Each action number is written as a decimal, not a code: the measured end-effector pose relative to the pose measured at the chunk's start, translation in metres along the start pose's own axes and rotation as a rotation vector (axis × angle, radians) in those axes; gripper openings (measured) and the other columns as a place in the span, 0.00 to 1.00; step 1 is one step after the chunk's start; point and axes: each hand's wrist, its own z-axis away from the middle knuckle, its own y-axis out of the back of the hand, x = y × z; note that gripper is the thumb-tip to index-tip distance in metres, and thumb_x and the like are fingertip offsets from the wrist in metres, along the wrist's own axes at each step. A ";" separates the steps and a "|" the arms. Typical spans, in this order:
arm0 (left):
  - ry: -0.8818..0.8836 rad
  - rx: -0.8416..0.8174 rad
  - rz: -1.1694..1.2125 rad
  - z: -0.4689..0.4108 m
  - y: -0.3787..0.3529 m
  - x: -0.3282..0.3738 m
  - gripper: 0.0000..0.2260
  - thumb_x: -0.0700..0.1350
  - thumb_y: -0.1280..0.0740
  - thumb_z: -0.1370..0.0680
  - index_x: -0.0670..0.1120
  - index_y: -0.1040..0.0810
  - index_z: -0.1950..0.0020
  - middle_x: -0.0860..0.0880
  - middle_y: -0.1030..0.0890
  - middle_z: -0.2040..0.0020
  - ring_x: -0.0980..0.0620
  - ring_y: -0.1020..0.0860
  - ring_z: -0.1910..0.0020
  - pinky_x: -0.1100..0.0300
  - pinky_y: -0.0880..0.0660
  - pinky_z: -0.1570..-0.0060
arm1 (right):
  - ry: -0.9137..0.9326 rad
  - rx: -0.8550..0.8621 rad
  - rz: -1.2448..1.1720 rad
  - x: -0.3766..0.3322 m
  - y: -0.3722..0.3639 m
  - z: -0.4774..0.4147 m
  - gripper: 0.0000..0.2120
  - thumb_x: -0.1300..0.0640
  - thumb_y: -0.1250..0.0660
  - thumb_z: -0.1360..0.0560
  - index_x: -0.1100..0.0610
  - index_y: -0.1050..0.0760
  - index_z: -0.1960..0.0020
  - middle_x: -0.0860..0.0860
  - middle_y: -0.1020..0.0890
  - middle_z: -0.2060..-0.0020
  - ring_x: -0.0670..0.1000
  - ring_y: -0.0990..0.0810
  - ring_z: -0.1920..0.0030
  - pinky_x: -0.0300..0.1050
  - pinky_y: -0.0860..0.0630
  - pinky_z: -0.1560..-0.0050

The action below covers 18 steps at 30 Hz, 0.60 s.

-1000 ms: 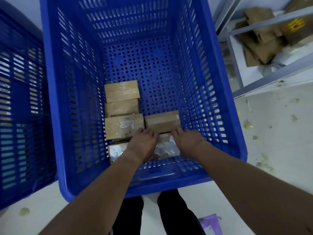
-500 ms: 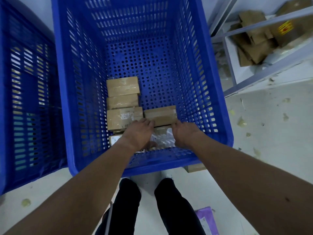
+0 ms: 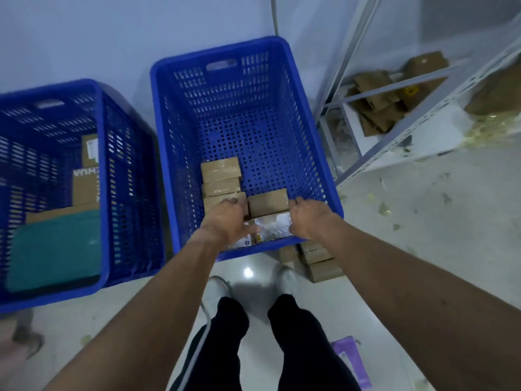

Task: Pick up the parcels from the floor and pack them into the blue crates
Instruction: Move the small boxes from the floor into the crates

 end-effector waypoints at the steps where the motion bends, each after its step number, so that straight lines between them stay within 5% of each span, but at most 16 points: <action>1: 0.009 0.011 0.016 0.013 0.012 0.004 0.36 0.66 0.33 0.25 0.46 0.36 0.25 0.43 0.25 0.32 0.43 0.27 0.34 0.51 0.29 0.39 | -0.003 0.008 -0.014 -0.002 0.008 0.014 0.27 0.49 0.37 0.22 0.60 0.38 0.28 0.57 0.29 0.35 0.58 0.27 0.36 0.54 0.28 0.40; 9: -0.090 0.076 -0.063 0.109 0.076 0.023 0.34 0.66 0.35 0.24 0.45 0.34 0.27 0.42 0.25 0.33 0.41 0.26 0.36 0.49 0.29 0.42 | -0.105 0.097 -0.154 -0.032 0.046 0.123 0.26 0.48 0.38 0.21 0.61 0.37 0.30 0.58 0.29 0.36 0.60 0.26 0.37 0.55 0.27 0.40; 14: -0.213 0.117 -0.080 0.155 0.074 0.022 0.35 0.67 0.37 0.23 0.45 0.36 0.25 0.43 0.27 0.31 0.43 0.27 0.34 0.50 0.29 0.42 | -0.215 0.170 -0.210 -0.047 0.036 0.188 0.22 0.52 0.35 0.23 0.61 0.35 0.33 0.58 0.28 0.38 0.59 0.24 0.41 0.50 0.28 0.50; 18: -0.321 0.123 -0.068 0.182 0.062 0.017 0.36 0.67 0.36 0.24 0.44 0.36 0.25 0.44 0.27 0.31 0.43 0.28 0.34 0.49 0.29 0.38 | -0.349 0.201 -0.275 -0.063 0.008 0.241 0.23 0.50 0.35 0.23 0.59 0.33 0.32 0.55 0.27 0.38 0.57 0.25 0.39 0.50 0.27 0.43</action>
